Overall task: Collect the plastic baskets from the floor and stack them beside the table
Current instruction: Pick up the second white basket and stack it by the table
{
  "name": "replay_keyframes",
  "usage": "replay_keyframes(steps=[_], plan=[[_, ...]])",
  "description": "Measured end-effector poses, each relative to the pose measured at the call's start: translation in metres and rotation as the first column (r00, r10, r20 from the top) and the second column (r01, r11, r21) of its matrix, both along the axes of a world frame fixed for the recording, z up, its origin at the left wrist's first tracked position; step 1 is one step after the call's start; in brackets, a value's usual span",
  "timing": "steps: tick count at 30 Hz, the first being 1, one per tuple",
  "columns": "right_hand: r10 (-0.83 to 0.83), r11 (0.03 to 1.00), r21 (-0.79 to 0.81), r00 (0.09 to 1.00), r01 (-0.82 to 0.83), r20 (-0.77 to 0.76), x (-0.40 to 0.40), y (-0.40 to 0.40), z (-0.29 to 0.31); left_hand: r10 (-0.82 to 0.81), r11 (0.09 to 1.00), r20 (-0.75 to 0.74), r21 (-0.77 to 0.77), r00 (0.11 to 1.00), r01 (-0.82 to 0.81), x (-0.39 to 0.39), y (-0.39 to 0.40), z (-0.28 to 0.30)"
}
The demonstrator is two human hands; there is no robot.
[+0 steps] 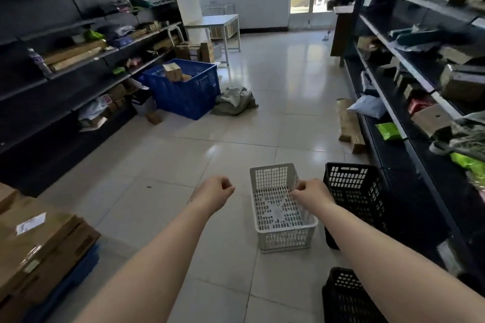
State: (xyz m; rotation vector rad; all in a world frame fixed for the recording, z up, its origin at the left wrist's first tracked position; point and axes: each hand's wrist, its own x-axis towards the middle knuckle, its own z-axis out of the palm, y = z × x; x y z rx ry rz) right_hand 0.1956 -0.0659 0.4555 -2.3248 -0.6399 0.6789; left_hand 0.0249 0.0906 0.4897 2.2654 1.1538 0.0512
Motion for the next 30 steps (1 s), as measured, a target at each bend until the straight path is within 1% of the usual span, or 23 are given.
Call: replay_keyframes(steps=[6, 13, 17, 20, 23, 25, 28, 30], plan=[[-0.086, 0.996, 0.011, 0.996, 0.086, 0.019, 0.098, 0.083, 0.0, -0.035, 0.997, -0.046, 0.063, 0.998, 0.038, 0.113, 0.102, 0.002], [-0.238, 0.971, 0.027, 0.971, 0.237, 0.041, 0.236, 0.158, 0.018, -0.12, 0.991, -0.001, 0.065, 0.993, 0.12, 0.264, 0.202, 0.019], [-0.33, 0.944, -0.01, 0.944, 0.33, 0.013, 0.29, 0.183, 0.008, -0.212, 0.976, 0.011, 0.042, 0.977, 0.212, 0.335, 0.246, 0.016], [-0.408, 0.912, -0.044, 0.913, 0.407, 0.0, 0.324, 0.2, -0.007, -0.294, 0.954, -0.041, 0.058, 0.955, 0.296, 0.393, 0.281, 0.005], [-0.514, 0.857, -0.046, 0.858, 0.513, -0.011, 0.357, 0.22, -0.026, -0.387, 0.921, -0.029, 0.03, 0.922, 0.387, 0.458, 0.316, -0.014], [-0.602, 0.798, -0.051, 0.798, 0.6, -0.019, 0.375, 0.234, -0.041, -0.467, 0.884, -0.039, 0.001, 0.883, 0.468, 0.501, 0.335, -0.026], [-0.731, 0.682, -0.087, 0.681, 0.726, -0.045, 0.388, 0.253, -0.067, -0.591, 0.807, -0.062, -0.061, 0.805, 0.588, 0.561, 0.358, -0.054], [-0.81, 0.586, -0.123, 0.579, 0.801, -0.089, 0.384, 0.264, -0.087, -0.657, 0.753, -0.073, -0.106, 0.75, 0.649, 0.593, 0.374, -0.083]])
